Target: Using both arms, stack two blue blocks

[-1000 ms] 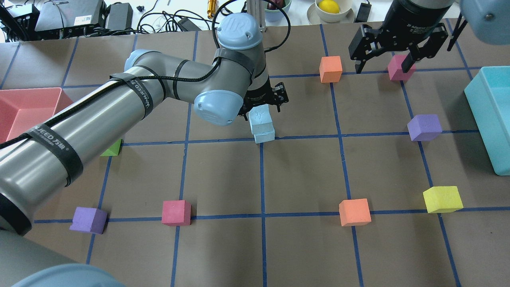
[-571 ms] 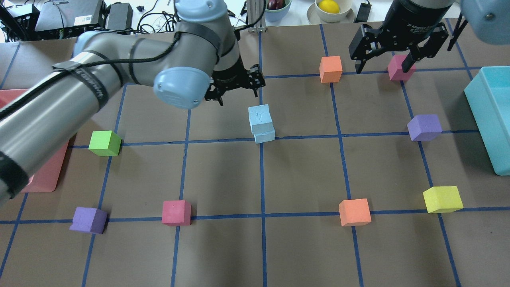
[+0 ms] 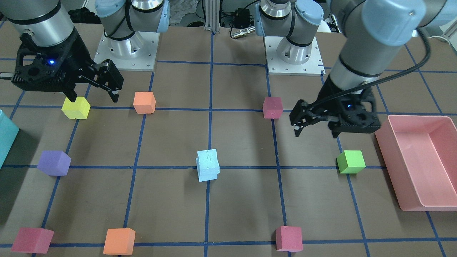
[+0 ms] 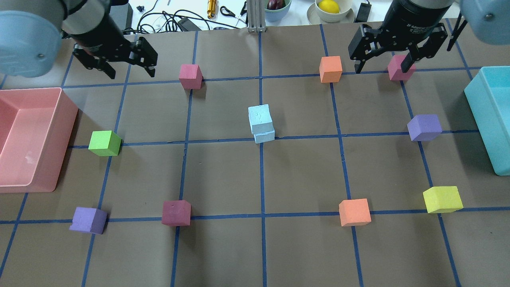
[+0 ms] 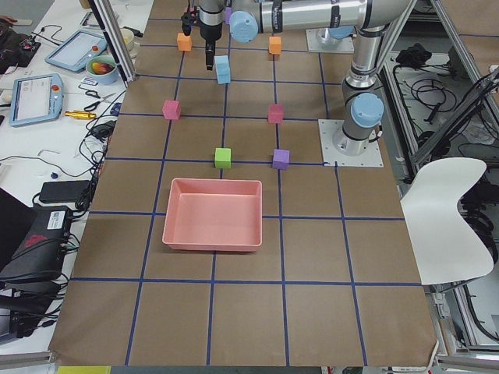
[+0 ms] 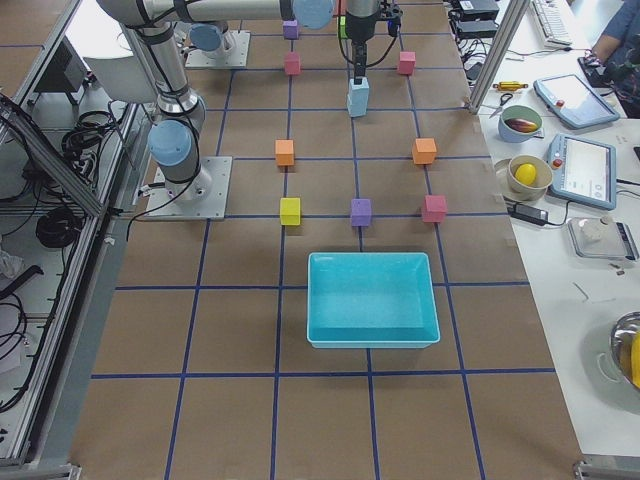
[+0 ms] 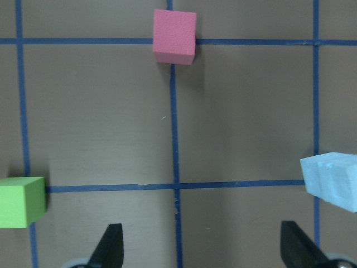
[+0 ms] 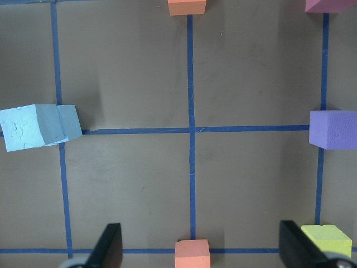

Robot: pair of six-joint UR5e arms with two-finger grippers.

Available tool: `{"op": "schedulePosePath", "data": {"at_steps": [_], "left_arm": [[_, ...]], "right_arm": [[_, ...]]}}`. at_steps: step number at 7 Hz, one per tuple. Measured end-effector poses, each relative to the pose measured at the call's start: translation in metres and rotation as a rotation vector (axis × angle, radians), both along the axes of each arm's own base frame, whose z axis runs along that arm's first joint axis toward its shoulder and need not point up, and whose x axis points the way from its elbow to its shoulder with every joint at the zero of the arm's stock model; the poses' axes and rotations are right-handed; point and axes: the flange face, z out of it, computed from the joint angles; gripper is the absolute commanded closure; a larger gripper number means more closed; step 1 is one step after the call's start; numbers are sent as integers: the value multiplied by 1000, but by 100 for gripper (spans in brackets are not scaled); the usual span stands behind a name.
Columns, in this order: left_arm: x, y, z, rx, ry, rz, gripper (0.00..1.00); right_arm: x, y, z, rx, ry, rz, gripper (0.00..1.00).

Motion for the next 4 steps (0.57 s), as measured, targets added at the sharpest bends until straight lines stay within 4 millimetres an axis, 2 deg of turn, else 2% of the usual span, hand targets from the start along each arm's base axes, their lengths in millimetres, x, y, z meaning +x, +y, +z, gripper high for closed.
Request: {"op": "schedulePosePath", "data": {"at_steps": [1, 4], "left_arm": [[7, 8, 11, -5, 2, 36, 0], [-3, 35, 35, -11, 5, 98, 0]], "right_arm": [[0, 0, 0, 0, -1, 0, 0], [1, 0, -1, 2, -8, 0, 0]]}}
